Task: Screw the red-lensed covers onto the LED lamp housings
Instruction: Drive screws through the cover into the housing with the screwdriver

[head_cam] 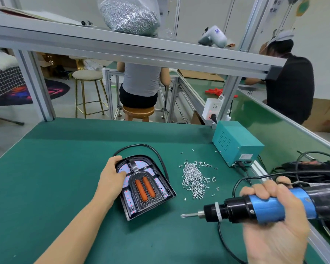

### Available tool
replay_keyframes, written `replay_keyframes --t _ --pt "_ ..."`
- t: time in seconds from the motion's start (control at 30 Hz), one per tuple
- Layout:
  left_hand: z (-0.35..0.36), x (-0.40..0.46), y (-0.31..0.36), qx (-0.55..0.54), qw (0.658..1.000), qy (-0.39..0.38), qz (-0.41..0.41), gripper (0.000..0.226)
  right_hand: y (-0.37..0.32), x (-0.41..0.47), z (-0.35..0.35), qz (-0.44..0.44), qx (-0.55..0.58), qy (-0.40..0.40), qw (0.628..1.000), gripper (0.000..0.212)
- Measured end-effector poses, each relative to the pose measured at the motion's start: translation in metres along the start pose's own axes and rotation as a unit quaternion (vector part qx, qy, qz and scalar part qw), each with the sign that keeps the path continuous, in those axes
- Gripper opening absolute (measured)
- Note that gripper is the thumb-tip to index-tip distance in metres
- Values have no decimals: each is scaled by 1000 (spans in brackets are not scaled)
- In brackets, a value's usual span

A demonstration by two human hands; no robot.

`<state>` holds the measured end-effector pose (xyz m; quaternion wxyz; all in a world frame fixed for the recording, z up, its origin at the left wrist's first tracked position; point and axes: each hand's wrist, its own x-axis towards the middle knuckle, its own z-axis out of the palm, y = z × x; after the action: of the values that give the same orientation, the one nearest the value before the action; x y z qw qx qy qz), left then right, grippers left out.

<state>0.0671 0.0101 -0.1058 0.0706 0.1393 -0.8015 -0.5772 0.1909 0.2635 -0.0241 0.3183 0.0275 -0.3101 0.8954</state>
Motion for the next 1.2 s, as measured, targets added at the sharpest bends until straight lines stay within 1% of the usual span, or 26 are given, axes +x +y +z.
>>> replay_keyframes --t 0.2,0.33,0.43,0.53,0.67,0.77,0.83,0.87,0.9,0.93,1.0,1.03,1.1,1.13,1.17,1.2 --pt "-1 -1 -8 67 996 10 57 46 -3 1 9 47 0 6 999 19" --pt "-1 -4 -9 56 996 17 65 41 -6 0 11 65 1 15 998 17" --pt "-2 -8 -9 54 995 46 74 41 -7 -1 11 77 -1 18 997 17" --pt "-6 -17 -11 59 992 85 68 42 -9 -1 11 86 -9 25 996 18" --pt "-10 -35 -13 43 994 93 35 44 -11 1 10 103 -9 29 994 17" --pt "-17 -49 -17 47 994 94 3 47 -16 14 5 114 -56 -3 992 15" --pt "-23 -54 -19 96 992 80 -17 56 -22 33 3 138 -142 -43 979 16" --pt "-25 -56 -19 141 987 66 -27 61 -26 44 1 156 -208 -55 964 18" --pt "-24 -57 -17 195 979 51 -36 63 -27 57 0 173 -293 -60 938 22" --pt "-22 -59 -15 246 968 38 -41 62 -27 70 -3 189 -388 -65 900 26" --pt "-15 -58 -7 302 952 21 -51 57 -20 96 -11 204 -562 -77 798 30" --pt "-11 -57 -3 307 950 19 -58 56 -15 107 -17 201 -640 -83 737 32" --pt "-6 -52 1 290 953 19 -82 56 -3 124 -33 191 -780 -101 587 46" --pt "-4 -49 3 273 957 21 -94 56 3 130 -42 188 -832 -112 509 53" --pt "-1 -46 4 262 959 25 -105 56 8 133 -52 182 -870 -121 442 59" --pt "1 -44 5 262 958 29 -116 57 11 135 -62 177 -893 -127 393 63"
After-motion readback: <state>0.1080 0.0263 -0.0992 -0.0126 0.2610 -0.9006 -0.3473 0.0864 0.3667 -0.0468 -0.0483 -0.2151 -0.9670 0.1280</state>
